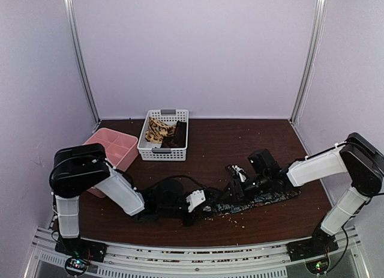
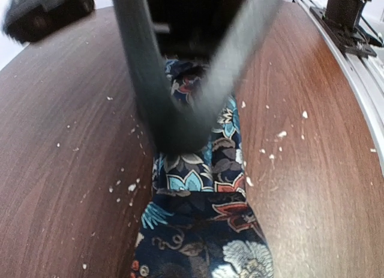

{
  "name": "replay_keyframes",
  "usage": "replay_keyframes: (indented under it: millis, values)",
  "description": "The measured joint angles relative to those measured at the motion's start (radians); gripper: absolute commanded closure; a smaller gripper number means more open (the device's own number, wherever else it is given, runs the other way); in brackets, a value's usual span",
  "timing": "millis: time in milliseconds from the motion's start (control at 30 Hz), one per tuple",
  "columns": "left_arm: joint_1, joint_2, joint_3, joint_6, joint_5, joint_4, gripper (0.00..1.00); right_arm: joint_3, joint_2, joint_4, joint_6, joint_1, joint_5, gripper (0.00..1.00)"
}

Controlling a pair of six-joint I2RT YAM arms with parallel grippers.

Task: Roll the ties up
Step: Roll the tie at the center of the board.

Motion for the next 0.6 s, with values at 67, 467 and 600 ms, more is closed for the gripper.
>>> replay_keyframes:
  millis: [67, 467, 600]
  values:
    - [0.0, -0.026, 0.007, 0.018, 0.003, -0.069, 0.69, 0.002, -0.045, -0.012, 0.006, 0.003, 0.005, 0.42]
    - [0.001, -0.053, 0.057, 0.058, 0.018, -0.223, 0.68, 0.093, 0.056, -0.029, 0.061, 0.101, 0.006, 0.6]
    - [0.002, -0.054, 0.063, 0.061, 0.019, -0.236, 0.67, 0.111, 0.088, -0.038, 0.053, 0.108, 0.006, 0.97]
